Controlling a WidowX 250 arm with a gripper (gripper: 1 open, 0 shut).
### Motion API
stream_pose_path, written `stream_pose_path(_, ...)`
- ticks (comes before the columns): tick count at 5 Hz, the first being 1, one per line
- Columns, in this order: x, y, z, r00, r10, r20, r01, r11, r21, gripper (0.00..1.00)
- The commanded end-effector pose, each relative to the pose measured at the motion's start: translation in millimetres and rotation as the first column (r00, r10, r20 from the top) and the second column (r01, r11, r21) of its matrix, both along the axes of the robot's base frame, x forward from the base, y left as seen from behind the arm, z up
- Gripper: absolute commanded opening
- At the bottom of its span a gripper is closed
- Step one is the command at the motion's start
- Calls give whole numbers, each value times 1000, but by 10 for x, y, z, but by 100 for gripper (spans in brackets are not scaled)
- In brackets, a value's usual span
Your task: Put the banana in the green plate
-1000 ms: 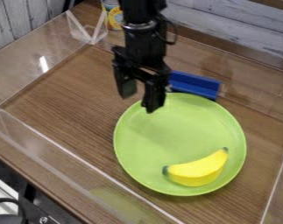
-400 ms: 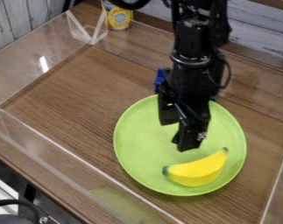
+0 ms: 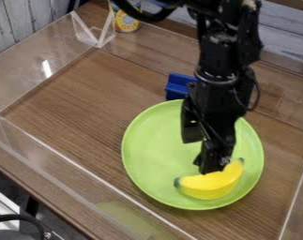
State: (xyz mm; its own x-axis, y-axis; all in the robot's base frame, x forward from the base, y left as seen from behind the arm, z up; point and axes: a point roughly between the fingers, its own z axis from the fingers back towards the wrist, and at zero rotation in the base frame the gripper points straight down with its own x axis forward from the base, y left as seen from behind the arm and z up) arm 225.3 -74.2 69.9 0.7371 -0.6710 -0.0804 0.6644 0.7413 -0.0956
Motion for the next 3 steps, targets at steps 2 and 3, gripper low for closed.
stream_pose_path(2, 11, -90, -98, 998, -48, 50, 48, 999, -1, 100)
stream_pose_path(3, 14, -113, -177, 997, -55, 59, 55, 998, 0, 100)
